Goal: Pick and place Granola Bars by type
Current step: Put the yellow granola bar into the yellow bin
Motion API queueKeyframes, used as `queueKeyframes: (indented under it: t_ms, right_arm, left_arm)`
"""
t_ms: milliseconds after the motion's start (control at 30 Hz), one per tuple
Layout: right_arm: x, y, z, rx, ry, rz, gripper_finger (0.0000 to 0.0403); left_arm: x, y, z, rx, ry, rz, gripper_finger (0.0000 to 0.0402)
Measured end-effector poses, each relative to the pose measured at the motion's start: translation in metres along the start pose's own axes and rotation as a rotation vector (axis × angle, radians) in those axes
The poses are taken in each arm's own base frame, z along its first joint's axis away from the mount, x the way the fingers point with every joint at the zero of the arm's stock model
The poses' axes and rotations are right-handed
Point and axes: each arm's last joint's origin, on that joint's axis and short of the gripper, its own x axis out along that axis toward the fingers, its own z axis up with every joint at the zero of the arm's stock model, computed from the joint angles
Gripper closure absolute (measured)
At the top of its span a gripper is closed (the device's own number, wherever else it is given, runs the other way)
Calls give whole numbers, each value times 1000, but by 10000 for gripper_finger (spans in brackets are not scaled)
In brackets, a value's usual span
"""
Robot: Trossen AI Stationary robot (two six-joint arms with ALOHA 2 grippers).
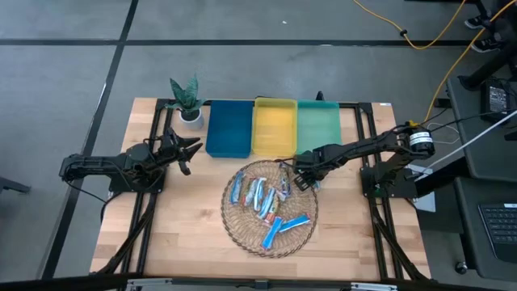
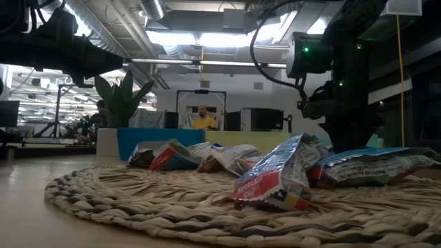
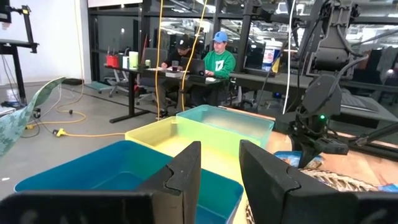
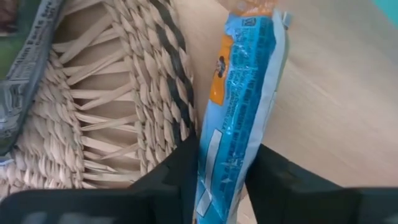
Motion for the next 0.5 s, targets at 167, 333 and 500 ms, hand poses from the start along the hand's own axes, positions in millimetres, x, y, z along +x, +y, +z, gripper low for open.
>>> queueKeyframes:
  t_ms: [167,333,500]
  right_arm:
    - [-9,-3,-1,6,-16,12,301]
    - [-23,-7,-4,18,-34,36,299]
    - [-46,-10,-6,34,-62,74,305]
  left_arm:
    - [0,0,0,-18,1,0,297]
    - [0,0,0,-17,3,0,297]
    - [0,0,0,-16,4,1,297]
